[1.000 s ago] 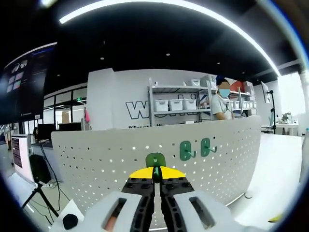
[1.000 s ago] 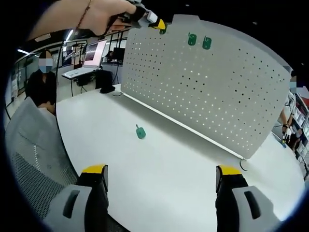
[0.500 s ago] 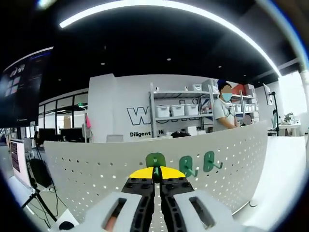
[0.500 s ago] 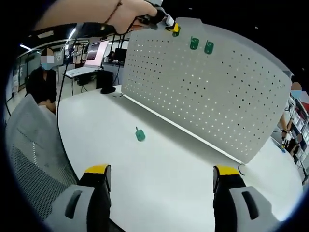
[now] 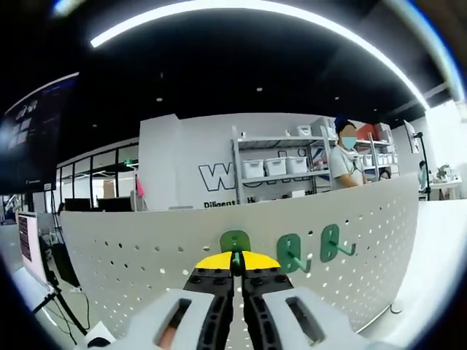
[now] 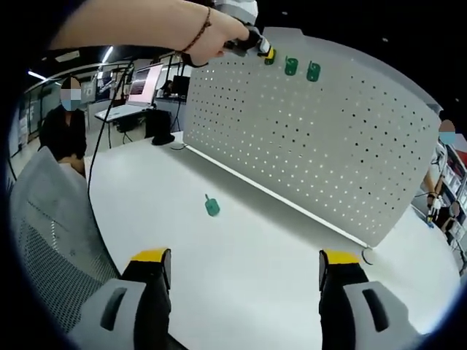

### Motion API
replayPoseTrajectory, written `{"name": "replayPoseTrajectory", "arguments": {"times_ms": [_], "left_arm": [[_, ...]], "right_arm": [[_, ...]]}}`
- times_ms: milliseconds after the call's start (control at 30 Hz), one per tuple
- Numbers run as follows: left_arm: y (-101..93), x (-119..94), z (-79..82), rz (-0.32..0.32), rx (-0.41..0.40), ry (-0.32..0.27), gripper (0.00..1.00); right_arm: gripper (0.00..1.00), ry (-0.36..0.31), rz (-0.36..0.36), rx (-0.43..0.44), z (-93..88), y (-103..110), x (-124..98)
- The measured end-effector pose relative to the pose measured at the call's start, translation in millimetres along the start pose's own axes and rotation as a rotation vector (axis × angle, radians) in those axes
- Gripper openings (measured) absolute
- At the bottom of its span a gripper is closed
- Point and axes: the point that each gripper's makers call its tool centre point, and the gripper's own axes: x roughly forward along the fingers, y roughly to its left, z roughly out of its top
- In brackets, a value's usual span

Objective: Insert the hook assembly into the mounting plate slot until the hook locks in place.

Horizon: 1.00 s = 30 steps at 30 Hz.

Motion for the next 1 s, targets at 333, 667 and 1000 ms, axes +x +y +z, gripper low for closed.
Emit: {"name": "replayPoseTrajectory", "arguments": {"times_ms": [333, 667, 1000], "left_arm": [[0.5, 6.1, -9.8, 0.006, 0.015, 0.03, 0.01], [1.0, 9.1, -14.0, 0.019, -0.011, 0.033, 0.01], [5.2, -2.8, -8.5, -0.058, -0.059, 0.082, 0.13]], "right_arm": [[0.8, -0.007, 0.008, 0.008, 1.2, 1.0, 0.2], [0.8, -0.011, 0.006, 0.014, 2.0, 0.1, 0.3], [0.8, -0.017, -0.002, 0.012, 3.5, -1.1, -0.2]]}}
